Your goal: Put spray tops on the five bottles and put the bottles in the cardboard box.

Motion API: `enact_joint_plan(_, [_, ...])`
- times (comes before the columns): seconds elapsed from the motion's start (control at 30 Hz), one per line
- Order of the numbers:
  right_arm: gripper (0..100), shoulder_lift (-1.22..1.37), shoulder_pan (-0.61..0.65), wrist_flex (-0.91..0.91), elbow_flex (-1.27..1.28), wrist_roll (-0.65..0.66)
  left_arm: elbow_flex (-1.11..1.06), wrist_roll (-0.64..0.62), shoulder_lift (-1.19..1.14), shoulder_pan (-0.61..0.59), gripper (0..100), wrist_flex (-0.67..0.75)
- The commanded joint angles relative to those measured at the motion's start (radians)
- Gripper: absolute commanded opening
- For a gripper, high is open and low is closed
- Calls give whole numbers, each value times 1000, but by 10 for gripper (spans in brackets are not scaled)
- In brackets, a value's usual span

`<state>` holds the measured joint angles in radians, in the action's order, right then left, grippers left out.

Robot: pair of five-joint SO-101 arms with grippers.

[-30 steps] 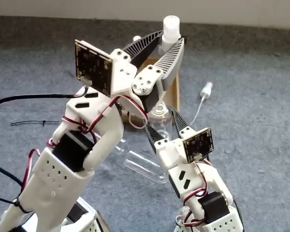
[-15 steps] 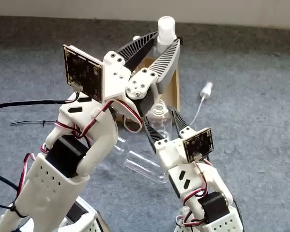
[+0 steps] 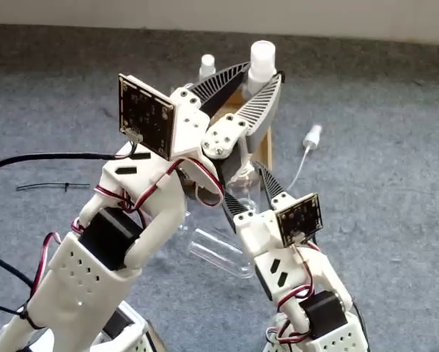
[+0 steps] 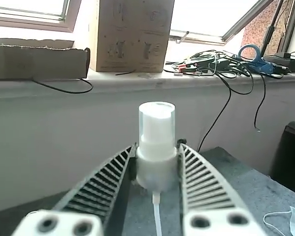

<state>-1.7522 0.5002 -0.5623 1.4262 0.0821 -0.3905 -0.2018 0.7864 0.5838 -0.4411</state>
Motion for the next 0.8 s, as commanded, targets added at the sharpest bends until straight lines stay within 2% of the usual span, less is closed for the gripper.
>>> enact_joint_plan(0.0, [4, -4, 1, 21, -15, -6, 44, 2, 16, 15, 40, -5])
enact_joint_plan(0.77, [4, -4, 1, 21, -15, -6, 67, -3, 12, 15, 40, 0])
